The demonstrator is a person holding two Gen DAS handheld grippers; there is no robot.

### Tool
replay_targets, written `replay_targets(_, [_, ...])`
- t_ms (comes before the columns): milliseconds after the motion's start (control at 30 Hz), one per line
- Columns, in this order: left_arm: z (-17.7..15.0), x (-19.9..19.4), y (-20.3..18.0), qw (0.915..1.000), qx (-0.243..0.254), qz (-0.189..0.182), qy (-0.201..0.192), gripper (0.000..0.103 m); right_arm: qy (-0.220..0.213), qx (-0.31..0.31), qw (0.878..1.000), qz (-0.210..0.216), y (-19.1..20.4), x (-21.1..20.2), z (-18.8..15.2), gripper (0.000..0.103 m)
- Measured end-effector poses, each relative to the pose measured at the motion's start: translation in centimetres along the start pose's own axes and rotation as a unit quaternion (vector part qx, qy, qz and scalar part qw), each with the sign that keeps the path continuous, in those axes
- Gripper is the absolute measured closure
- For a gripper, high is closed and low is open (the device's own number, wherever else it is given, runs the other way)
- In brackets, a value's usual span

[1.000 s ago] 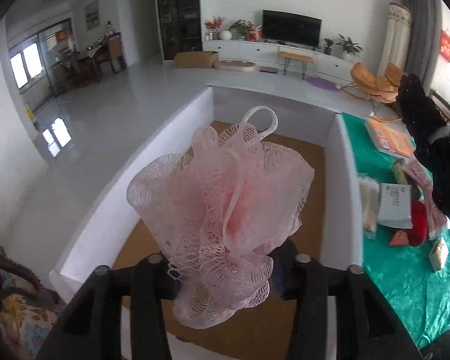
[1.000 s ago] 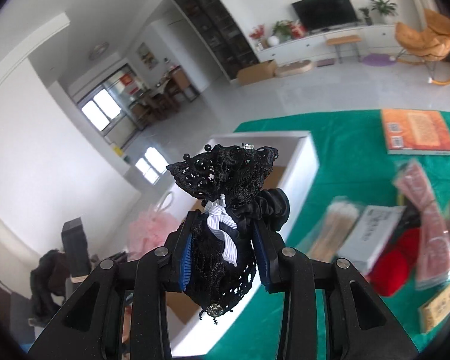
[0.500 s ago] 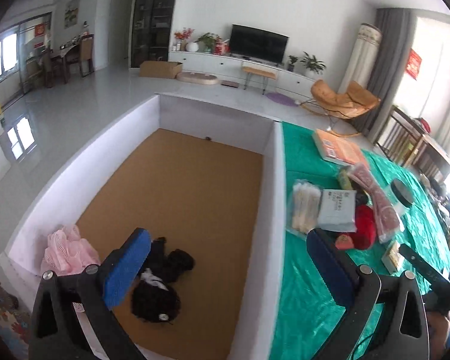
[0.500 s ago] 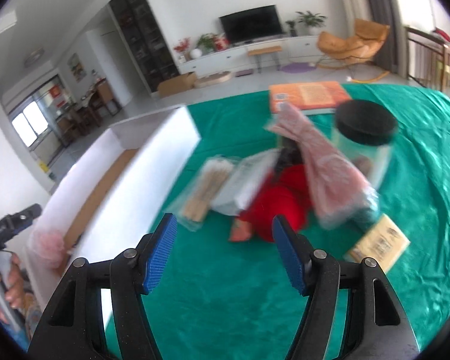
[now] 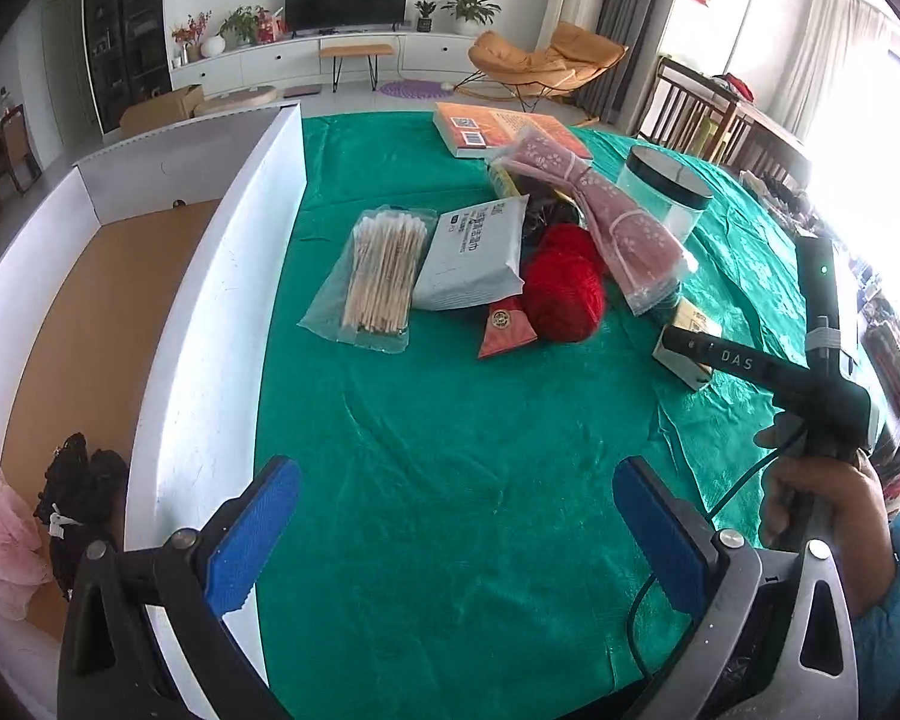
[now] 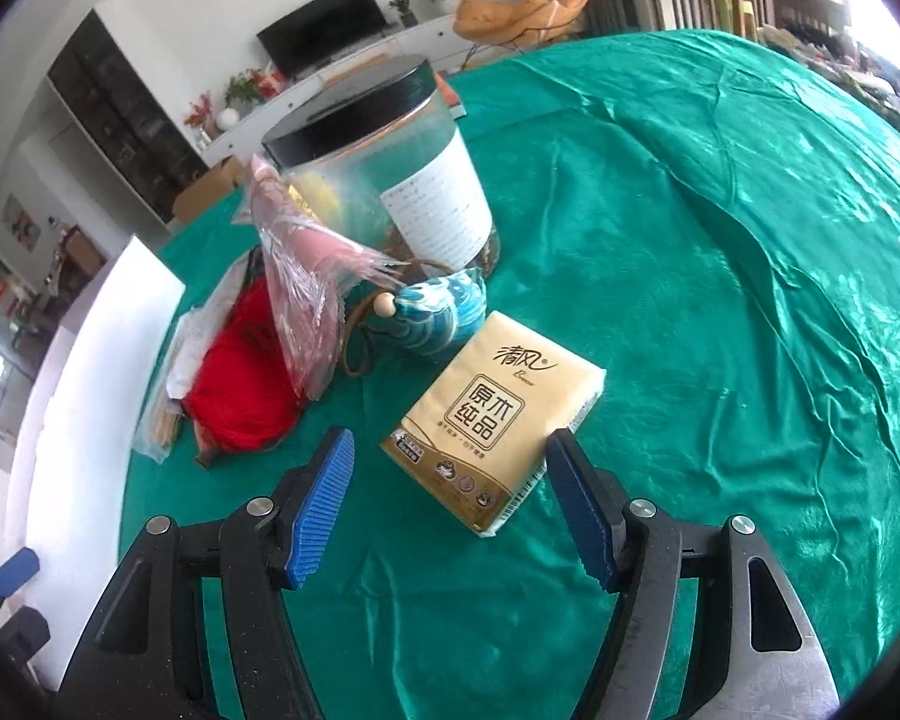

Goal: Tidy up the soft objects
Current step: 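Grasp the white cleaning-wipes packet with the left tool while the right tool grasps the tissue pack, then carry the wipes packet and tissue pack over the white box and release both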

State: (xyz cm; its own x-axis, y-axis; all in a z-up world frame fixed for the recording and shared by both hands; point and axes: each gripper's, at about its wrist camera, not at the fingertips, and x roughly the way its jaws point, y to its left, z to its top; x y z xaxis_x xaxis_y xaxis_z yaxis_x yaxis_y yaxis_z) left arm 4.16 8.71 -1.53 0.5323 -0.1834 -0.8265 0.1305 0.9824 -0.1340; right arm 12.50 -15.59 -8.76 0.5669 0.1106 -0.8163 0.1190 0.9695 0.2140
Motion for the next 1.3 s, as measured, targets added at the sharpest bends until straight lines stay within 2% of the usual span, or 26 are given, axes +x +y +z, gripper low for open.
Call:
replay_targets(67, [1.0,0.8,0.4,0.9999,-0.013,0.006,0.005,0.0,0.011,-0.017,0.999,-0.039,0.2,1.5,0.0,0.027])
replay_targets(200, [4.1,3.2,1.3,0.9992,-0.034,0.014,0.014,0.0,-0.008,0.001,0.999,-0.033,-1.8,1.4,-0.8,0.03])
replay_targets(333, [8.4,7.6,1.1,0.9983,-0.05,0.023,0.018,0.0,-0.014,-0.001,0.999,-0.033,-3.2,0.6,-1.3,0.032])
replay_targets(467, [12.2,13.8,0.5,0.9968,-0.043,0.008,0.067,0.0,-0.021,0.002,1.0,-0.024,-4.1,-0.5,-2.2,0.032])
replay_targets(567, [13.2,17.4,0.3,0.994,-0.047,-0.004,0.099,0.0,-0.02,0.007,1.0,-0.014,-4.9,-1.0,-2.3,0.034])
replay_targets(600, [13.3,17.9,0.1,0.9945,-0.043,0.006,0.096,0.0,-0.02,0.007,1.0,-0.012,-5.0,-1.2,-2.2,0.034])
replay_targets(667, [13.5,18.1,-0.7,0.9964,-0.02,0.003,0.082,0.001,-0.021,0.007,1.0,-0.009,-5.6,-1.5,-2.2,0.034])
replay_targets(700, [13.7,17.8,-0.9,0.9972,-0.012,-0.001,0.074,0.019,-0.023,0.007,1.0,-0.007,-5.9,-1.6,-2.2,0.034])
replay_targets(733, [13.8,17.5,-1.1,0.9976,-0.008,-0.012,0.068,0.043,-0.025,0.008,1.0,-0.005,-6.1,-1.7,-2.1,0.035])
replay_targets(800, [14.1,16.7,-0.8,0.9969,-0.026,-0.027,0.069,0.046,-0.027,0.012,1.0,-0.003,-6.7,-1.8,-1.9,0.035])
replay_targets(1033, [13.8,10.9,0.4,0.9981,-0.049,-0.034,0.017,0.048,-0.034,0.023,0.999,0.035,-7.4,-2.3,1.4,0.035])
replay_targets(1200, [11.7,7.3,1.0,0.9984,-0.046,-0.033,0.005,0.048,-0.035,-0.008,0.997,0.065,-5.4,-3.5,3.5,0.035])
replay_targets(1300, [10.3,5.7,2.1,0.9968,-0.064,-0.047,0.006,0.048,-0.03,-0.027,0.997,0.068,-4.0,-3.7,4.1,0.035])
